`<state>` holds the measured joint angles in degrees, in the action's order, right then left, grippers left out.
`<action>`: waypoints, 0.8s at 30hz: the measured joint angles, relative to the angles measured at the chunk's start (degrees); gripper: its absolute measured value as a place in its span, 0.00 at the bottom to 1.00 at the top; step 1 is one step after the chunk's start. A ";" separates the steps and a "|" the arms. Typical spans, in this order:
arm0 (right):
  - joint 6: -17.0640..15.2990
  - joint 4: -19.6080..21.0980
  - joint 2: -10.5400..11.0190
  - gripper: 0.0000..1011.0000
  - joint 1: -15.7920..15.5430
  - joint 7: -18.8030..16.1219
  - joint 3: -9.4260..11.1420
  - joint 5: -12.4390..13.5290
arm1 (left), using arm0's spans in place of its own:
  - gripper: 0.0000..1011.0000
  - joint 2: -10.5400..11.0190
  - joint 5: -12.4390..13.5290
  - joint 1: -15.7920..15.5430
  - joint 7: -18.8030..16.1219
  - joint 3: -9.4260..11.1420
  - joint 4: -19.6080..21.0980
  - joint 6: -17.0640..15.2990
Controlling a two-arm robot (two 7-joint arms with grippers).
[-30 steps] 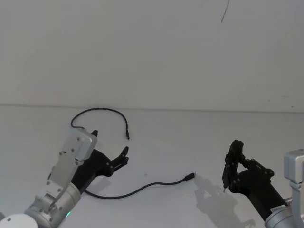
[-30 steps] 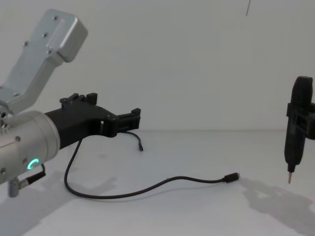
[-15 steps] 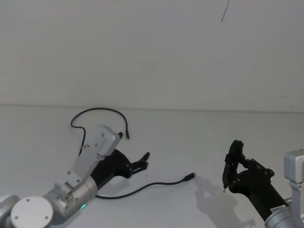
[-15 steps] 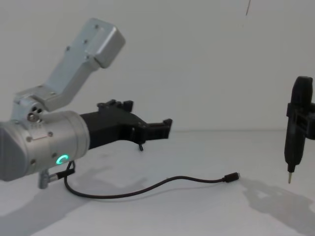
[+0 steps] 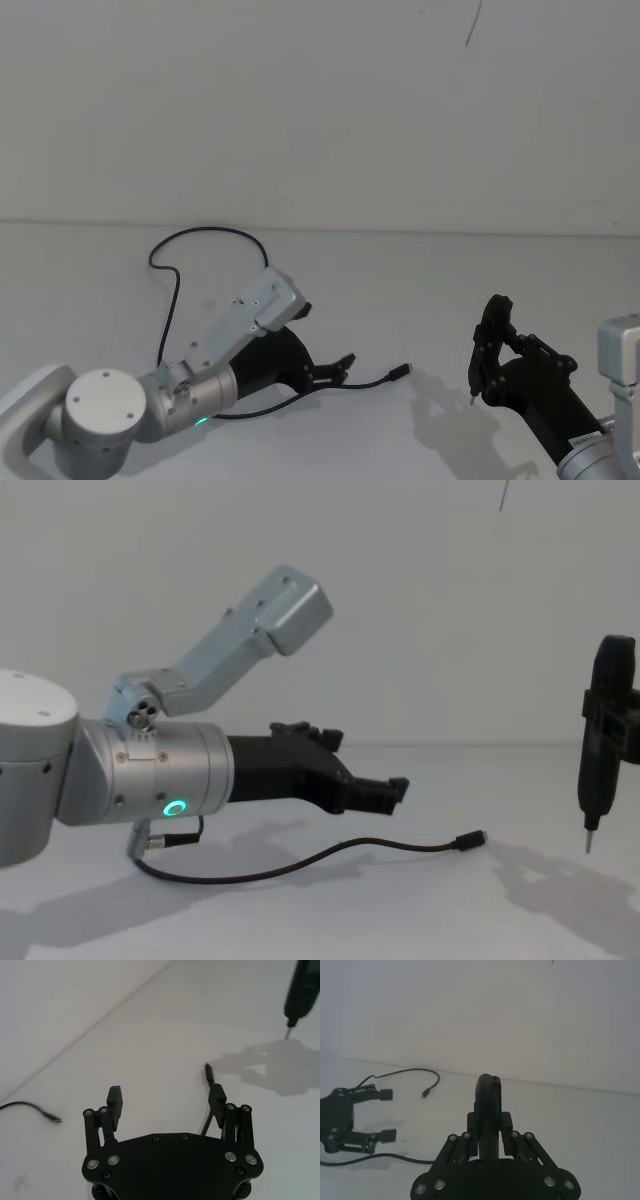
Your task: Pick up the data cable with the one hand.
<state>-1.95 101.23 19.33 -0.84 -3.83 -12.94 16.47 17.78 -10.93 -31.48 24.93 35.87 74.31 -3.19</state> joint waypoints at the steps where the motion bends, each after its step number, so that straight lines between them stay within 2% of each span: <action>1: 0.00 0.00 0.00 0.27 0.00 0.00 -0.01 0.00 | 0.99 -0.09 0.07 -0.42 0.84 0.25 -0.51 -0.05; 4: 0.00 0.00 0.00 0.27 0.00 0.00 0.00 0.00 | 0.99 -0.42 0.34 -2.26 3.72 1.32 -2.77 -0.28; 11: 0.00 0.00 0.00 0.27 0.01 0.00 0.00 0.00 | 0.99 -0.53 0.53 -4.37 7.38 2.32 -5.37 -0.58; 24: 0.00 0.00 0.00 0.27 0.00 0.00 0.00 0.00 | 0.99 -0.57 0.10 -6.37 11.48 2.51 -8.67 -0.79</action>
<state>-1.95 101.23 19.33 -0.84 -3.83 -12.94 16.47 17.21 -10.83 -37.85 36.41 38.38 65.64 -3.97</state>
